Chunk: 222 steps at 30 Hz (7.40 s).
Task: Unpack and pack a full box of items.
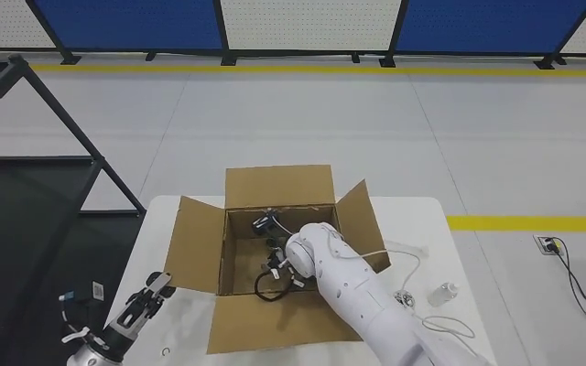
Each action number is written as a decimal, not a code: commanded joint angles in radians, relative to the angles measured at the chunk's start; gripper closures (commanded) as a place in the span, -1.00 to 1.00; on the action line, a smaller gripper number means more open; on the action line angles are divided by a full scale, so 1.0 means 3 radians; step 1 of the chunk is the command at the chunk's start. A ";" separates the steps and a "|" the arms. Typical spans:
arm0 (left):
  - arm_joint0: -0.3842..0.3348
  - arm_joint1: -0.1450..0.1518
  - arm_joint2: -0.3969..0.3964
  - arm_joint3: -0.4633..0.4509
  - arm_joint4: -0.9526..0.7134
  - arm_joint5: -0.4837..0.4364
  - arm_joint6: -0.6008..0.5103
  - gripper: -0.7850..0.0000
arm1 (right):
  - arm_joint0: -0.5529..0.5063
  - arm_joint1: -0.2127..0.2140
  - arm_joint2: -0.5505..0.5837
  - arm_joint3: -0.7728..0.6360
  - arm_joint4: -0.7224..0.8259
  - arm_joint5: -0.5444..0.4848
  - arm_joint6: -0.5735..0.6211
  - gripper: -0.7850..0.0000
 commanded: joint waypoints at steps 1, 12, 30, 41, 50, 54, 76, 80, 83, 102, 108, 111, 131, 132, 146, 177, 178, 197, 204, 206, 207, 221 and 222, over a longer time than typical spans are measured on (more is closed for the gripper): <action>0.0012 0.0002 -0.0028 0.0013 -0.0023 -0.0012 -0.0032 1.00 | 0.0013 0.0002 0.0011 0.0007 -0.0002 -0.0038 0.0055 -1.00; 0.0060 0.0012 -0.0154 0.0052 -0.0161 -0.0042 -0.0159 1.00 | 0.0057 -0.0013 0.0036 0.0073 -0.0027 -0.0182 0.0298 -1.00; 0.0105 0.0023 -0.0227 0.0078 -0.0258 -0.0082 -0.0341 1.00 | 0.0069 -0.0141 -0.0005 0.0317 -0.0082 -0.0355 0.0211 -0.05; 0.0094 0.0026 -0.0238 0.0109 -0.0330 -0.0079 -0.0376 1.00 | 0.0100 -0.0216 -0.0024 0.0457 -0.0117 -0.0405 0.0252 0.41; 0.0099 0.0029 -0.0248 0.0115 -0.0388 -0.0088 -0.0418 1.00 | 0.0114 -0.0262 -0.0029 0.0536 -0.0140 -0.0405 0.0296 1.00; 0.0104 0.0029 -0.0253 0.0122 -0.0384 -0.0096 -0.0417 0.91 | 0.0131 -0.0270 -0.0009 0.0566 -0.0120 -0.0427 0.0248 1.00; 0.0022 0.0032 -0.0208 0.0143 -0.0379 -0.0047 -0.0366 -1.00 | 0.0252 -0.0004 0.0242 0.0434 -0.0006 -0.1315 -0.0305 1.00; 0.0014 0.0031 -0.0210 0.0150 -0.0404 -0.0039 -0.0357 -1.00 | 0.0219 0.0083 0.0303 0.0331 0.0006 -0.1501 -0.0353 1.00; 0.0009 0.0031 -0.0206 0.0158 -0.0411 -0.0040 -0.0353 -1.00 | 0.0166 0.0162 0.0364 0.0184 0.0018 -0.1643 -0.0392 1.00; -0.0057 0.0035 -0.0179 0.0205 -0.0428 -0.0001 -0.0366 -1.00 | -0.0970 0.0875 0.1257 -0.2430 -0.0013 -0.1681 0.0358 1.00; -0.0070 0.0036 -0.0179 0.0222 -0.0433 0.0009 -0.0365 -1.00 | -0.1098 0.0915 0.1323 -0.2746 0.0005 -0.1575 0.0609 1.00; -0.0076 0.0037 -0.0187 0.0243 -0.0440 0.0003 -0.0362 -1.00 | -0.1098 0.0915 0.1323 -0.2746 0.0005 -0.1575 0.0609 1.00; -0.0081 0.0040 -0.0196 0.0274 -0.0429 0.0019 -0.0335 -1.00 | -0.1133 0.0942 0.1220 -0.2661 -0.0092 -0.1428 0.0866 1.00; -0.0084 0.0040 -0.0193 0.0273 -0.0433 0.0021 -0.0337 -1.00 | -0.1126 0.0943 0.1208 -0.2630 -0.0091 -0.1410 0.0899 1.00; -0.0073 0.0040 -0.0192 0.0263 -0.0456 -0.0009 -0.0340 -1.00 | -0.0701 0.0799 0.0729 -0.1891 -0.0326 -0.0939 0.0914 1.00; -0.0100 0.0045 -0.0259 0.0367 -0.0584 -0.0047 -0.0388 -1.00 | -0.0068 0.0358 0.0228 -0.0585 -0.0055 -0.0834 0.0792 -1.00; -0.0094 0.0044 -0.0265 0.0378 -0.0594 -0.0017 -0.0363 -1.00 | -0.0068 0.0358 0.0228 -0.0585 -0.0055 -0.0834 0.0792 -1.00; -0.0068 0.0033 -0.0293 0.0316 -0.0668 0.0036 -0.0198 -1.00 | -0.0231 0.0329 0.0120 -0.0622 -0.0319 -0.0468 0.0681 -0.40; -0.0045 0.0031 -0.0311 0.0308 -0.0671 0.0030 -0.0206 -1.00 | -0.0221 0.0286 0.0103 -0.0486 -0.0321 -0.0468 0.0670 0.21; -0.0043 0.0030 -0.0305 0.0306 -0.0663 0.0034 -0.0206 -1.00 | -0.0217 0.0275 0.0098 -0.0460 -0.0322 -0.0485 0.0670 0.28; -0.0042 0.0029 -0.0302 0.0303 -0.0656 0.0035 -0.0209 -1.00 | -0.0217 0.0269 0.0097 -0.0451 -0.0320 -0.0496 0.0665 0.32; -0.0010 0.0024 -0.0339 0.0317 -0.0686 -0.0010 -0.0224 -1.00 | -0.0161 0.0124 -0.0029 -0.0242 -0.0395 -0.0517 0.0775 0.49; -0.0009 0.0024 -0.0341 0.0316 -0.0687 -0.0017 -0.0224 -1.00 | -0.0152 0.0111 -0.0035 -0.0215 -0.0395 -0.0519 0.0780 0.58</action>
